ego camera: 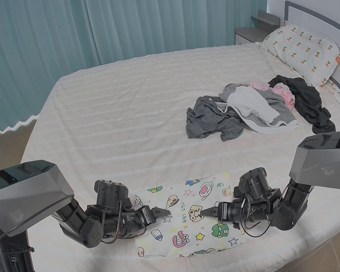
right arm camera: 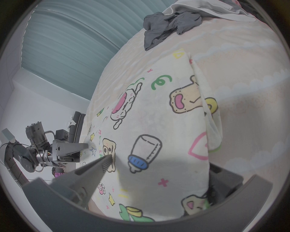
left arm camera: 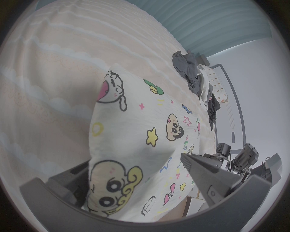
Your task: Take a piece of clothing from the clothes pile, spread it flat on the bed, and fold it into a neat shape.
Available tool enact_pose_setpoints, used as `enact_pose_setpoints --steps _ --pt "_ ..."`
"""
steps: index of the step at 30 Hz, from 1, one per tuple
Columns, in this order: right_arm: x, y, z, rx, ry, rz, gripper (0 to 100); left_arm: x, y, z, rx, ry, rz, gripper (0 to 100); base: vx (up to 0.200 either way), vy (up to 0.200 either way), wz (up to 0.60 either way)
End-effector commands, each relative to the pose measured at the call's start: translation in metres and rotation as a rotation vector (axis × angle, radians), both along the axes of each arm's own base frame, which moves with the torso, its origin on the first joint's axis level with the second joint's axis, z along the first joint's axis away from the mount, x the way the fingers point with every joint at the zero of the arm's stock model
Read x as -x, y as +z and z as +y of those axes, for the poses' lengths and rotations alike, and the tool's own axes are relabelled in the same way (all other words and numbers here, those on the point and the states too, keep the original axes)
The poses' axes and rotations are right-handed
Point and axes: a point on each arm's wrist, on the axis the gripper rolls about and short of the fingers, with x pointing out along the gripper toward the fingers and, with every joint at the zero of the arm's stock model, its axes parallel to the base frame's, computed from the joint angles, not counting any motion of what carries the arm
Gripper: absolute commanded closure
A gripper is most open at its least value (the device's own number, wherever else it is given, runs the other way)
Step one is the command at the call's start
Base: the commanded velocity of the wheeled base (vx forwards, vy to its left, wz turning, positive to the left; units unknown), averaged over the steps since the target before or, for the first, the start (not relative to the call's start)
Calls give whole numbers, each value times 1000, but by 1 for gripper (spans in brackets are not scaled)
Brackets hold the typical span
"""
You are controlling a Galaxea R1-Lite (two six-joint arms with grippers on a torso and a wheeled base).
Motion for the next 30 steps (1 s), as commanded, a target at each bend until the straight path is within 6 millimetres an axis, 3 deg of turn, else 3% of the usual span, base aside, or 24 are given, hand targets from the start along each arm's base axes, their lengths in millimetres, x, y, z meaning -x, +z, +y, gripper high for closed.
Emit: enact_pose_setpoints --steps 1,10,17,30 --pt "1 -2 4 6 1 -4 100 2 5 -2 13 7 -2 100 0 0 0" --pt "9 15 3 -2 -6 -30 100 12 28 0 25 5 -12 100 0 0 0" --pt "22 43 10 -37 28 -82 100 16 60 0 81 84 48 100 0 0 0" --pt "37 75 7 -82 28 -128 100 22 65 -6 75 102 35 100 0 0 0"
